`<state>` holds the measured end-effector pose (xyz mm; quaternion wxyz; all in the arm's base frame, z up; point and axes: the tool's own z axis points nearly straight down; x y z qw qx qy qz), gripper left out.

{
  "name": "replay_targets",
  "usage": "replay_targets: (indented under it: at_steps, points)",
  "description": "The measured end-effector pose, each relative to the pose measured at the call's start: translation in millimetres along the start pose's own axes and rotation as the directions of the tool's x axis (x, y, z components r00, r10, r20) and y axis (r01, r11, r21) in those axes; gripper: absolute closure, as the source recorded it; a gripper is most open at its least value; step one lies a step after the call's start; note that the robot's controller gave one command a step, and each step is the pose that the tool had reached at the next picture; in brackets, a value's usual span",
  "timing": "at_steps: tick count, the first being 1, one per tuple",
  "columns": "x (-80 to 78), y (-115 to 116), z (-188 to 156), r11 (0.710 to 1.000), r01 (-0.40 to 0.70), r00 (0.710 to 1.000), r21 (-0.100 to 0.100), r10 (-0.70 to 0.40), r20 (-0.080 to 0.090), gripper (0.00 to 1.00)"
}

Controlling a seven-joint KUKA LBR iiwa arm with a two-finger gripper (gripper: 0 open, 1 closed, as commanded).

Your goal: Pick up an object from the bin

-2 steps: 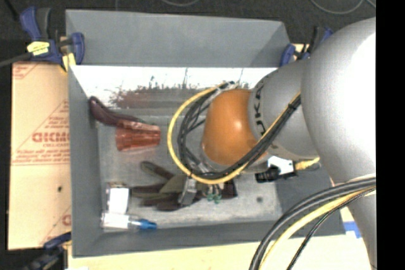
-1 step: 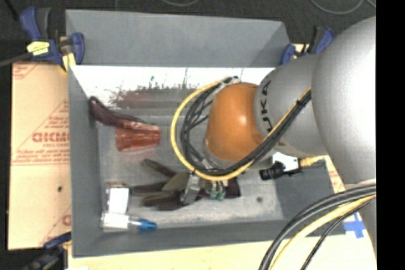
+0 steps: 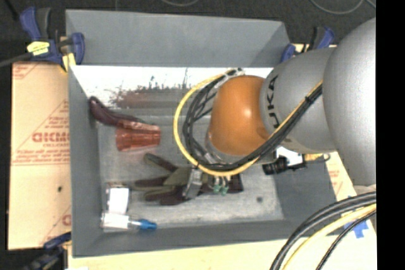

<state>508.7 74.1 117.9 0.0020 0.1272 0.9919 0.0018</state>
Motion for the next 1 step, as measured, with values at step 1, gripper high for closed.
replay_targets:
  at_steps: [1]
  points:
    - [-1.0,0.3,-13.6,1.000,0.000,1.000,-0.001,0.000,0.003,1.00]
